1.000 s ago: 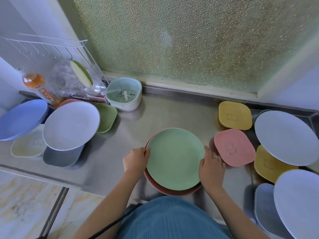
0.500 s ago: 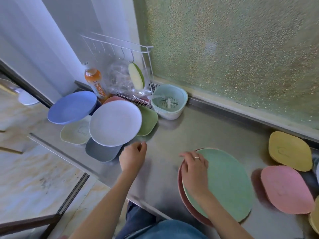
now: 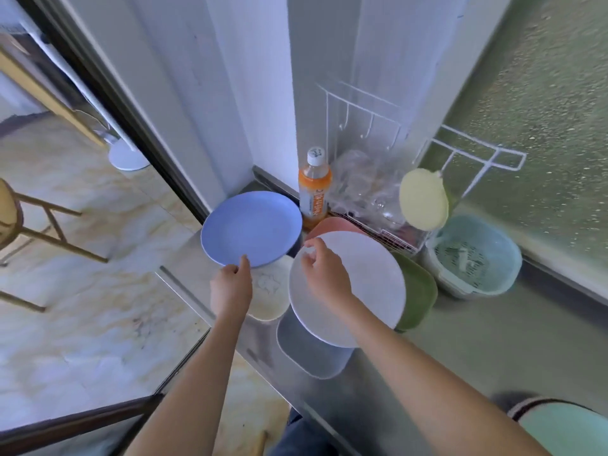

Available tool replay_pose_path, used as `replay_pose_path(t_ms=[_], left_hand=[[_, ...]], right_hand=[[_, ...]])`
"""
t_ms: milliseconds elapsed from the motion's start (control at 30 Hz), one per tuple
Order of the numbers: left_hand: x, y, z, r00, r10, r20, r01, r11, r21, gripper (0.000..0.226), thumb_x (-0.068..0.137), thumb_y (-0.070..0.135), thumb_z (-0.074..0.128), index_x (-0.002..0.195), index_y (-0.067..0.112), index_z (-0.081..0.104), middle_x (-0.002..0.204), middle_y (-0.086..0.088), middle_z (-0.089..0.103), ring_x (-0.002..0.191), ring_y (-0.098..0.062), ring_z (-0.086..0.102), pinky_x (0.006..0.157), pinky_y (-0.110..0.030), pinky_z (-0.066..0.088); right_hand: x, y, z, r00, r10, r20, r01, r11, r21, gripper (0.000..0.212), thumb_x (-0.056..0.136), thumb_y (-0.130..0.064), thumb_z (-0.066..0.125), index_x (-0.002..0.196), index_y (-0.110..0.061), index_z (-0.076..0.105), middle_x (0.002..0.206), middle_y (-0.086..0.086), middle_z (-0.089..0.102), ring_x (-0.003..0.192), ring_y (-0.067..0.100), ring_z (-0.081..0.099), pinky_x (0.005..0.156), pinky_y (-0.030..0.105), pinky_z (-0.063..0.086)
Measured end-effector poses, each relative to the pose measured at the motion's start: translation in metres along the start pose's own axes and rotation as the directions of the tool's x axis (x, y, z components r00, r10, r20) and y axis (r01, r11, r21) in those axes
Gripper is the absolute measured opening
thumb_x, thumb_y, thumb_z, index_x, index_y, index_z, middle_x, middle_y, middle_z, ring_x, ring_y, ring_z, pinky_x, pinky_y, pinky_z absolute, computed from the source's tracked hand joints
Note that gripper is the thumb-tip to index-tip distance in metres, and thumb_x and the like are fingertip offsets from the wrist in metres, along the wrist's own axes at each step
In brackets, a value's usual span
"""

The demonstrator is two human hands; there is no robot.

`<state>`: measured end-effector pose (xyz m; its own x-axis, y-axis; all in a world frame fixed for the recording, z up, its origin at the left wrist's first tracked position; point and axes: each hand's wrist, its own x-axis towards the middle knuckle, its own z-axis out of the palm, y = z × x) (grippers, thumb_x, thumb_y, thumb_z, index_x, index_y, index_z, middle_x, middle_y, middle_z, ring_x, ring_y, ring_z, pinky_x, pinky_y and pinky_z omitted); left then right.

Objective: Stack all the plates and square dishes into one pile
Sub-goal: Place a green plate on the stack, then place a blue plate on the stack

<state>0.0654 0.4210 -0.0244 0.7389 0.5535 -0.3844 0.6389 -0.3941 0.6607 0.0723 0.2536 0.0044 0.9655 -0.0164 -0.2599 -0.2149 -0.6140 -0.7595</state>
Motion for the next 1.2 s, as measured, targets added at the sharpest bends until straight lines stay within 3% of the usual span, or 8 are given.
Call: replay_pose_path(t_ms=[167,333,600,700,833,933,1067,1200], left_hand=[[0.026,-0.002,-0.006,0.991,-0.112,-0.067,0.114,0.993,0.019,0.045,0.085,0.046,0.041,0.059,0.012,0.055,0.061,-0.007,0.057,0.055,-0.025,0.05,0.058,-0.027,0.039],[0.029,0.0,-0.005,0.987,-0.13,-0.091,0.133,0.99,0.036,0.036,0.082,0.028,0.045,0.05,0.013,0.037,0.05,-0.005,0.039,0.049,-0.025,0.034,0.051,-0.025,0.025],[0.015,-0.005,-0.021,0.983,-0.123,-0.135,0.114,0.991,-0.069,0.038,0.083,0.036,0.044,0.055,0.017,0.027,0.054,-0.002,0.025,0.053,-0.023,0.025,0.052,-0.027,0.02],[0.011,-0.012,-0.032,0.981,-0.151,-0.121,0.12,0.965,-0.234,0.039,0.084,0.042,0.046,0.059,0.012,0.041,0.056,-0.004,0.037,0.056,-0.024,0.033,0.053,-0.029,0.028],[-0.018,-0.007,-0.031,0.982,-0.079,0.172,0.137,0.922,-0.362,0.031,0.093,0.036,0.043,0.073,0.014,0.053,0.065,-0.004,0.048,0.051,-0.019,0.038,0.05,-0.027,0.03],[-0.057,0.004,-0.015,0.911,0.072,0.405,0.078,0.937,-0.341,0.033,0.098,0.033,0.031,0.087,0.017,0.058,0.061,-0.005,0.045,0.044,-0.014,0.03,0.046,-0.023,0.022],[-0.126,0.021,0.022,0.867,0.195,0.458,-0.026,0.937,-0.349,0.039,0.1,0.044,0.033,0.088,0.018,0.059,0.07,-0.008,0.053,0.052,-0.017,0.041,0.042,-0.02,0.031],[-0.199,0.015,0.072,0.787,0.39,0.478,-0.291,0.918,-0.27,0.038,0.099,0.04,0.038,0.075,0.019,0.058,0.068,0.0,0.057,0.061,-0.02,0.049,0.059,-0.033,0.042]], right_hand=[[0.053,-0.018,0.028,0.965,0.255,0.053,-0.26,0.95,0.175,0.032,0.091,-0.041,0.043,0.106,-0.014,0.05,0.092,0.013,0.066,0.079,0.035,0.065,0.069,0.046,0.056],[0.075,-0.019,0.044,0.936,0.337,0.106,-0.352,0.909,0.222,0.034,0.092,-0.019,0.044,0.122,-0.005,0.042,0.107,0.02,0.06,0.052,0.022,0.058,0.038,0.023,0.041],[0.055,-0.016,0.029,0.967,0.245,0.063,-0.253,0.95,0.185,0.021,0.09,-0.012,0.038,0.109,-0.006,0.047,0.092,0.016,0.058,0.067,0.032,0.061,0.056,0.039,0.049],[0.022,0.005,0.0,0.974,0.216,0.067,-0.225,0.955,0.192,0.021,0.088,-0.014,0.038,0.107,-0.015,0.048,0.082,0.012,0.059,0.066,0.03,0.057,0.054,0.035,0.044],[-0.037,0.039,-0.046,0.962,0.262,0.071,-0.271,0.92,0.281,0.022,0.092,-0.007,0.037,0.108,-0.017,0.049,0.067,0.009,0.054,0.041,0.01,0.046,0.038,0.019,0.034],[-0.083,0.077,-0.076,0.943,0.331,0.041,-0.322,0.871,0.37,0.028,0.092,-0.006,0.036,0.11,-0.023,0.05,0.061,0.009,0.048,0.038,0.013,0.038,0.035,0.018,0.027],[-0.15,0.133,-0.118,0.938,0.343,-0.055,-0.291,0.861,0.417,0.031,0.094,-0.006,0.038,0.117,-0.024,0.05,0.059,0.011,0.044,0.035,0.012,0.033,0.035,0.019,0.026],[-0.218,0.19,-0.162,0.903,0.375,-0.21,-0.264,0.869,0.418,0.031,0.093,-0.003,0.042,0.116,-0.019,0.054,0.054,0.008,0.043,0.032,0.008,0.033,0.037,0.02,0.031]])
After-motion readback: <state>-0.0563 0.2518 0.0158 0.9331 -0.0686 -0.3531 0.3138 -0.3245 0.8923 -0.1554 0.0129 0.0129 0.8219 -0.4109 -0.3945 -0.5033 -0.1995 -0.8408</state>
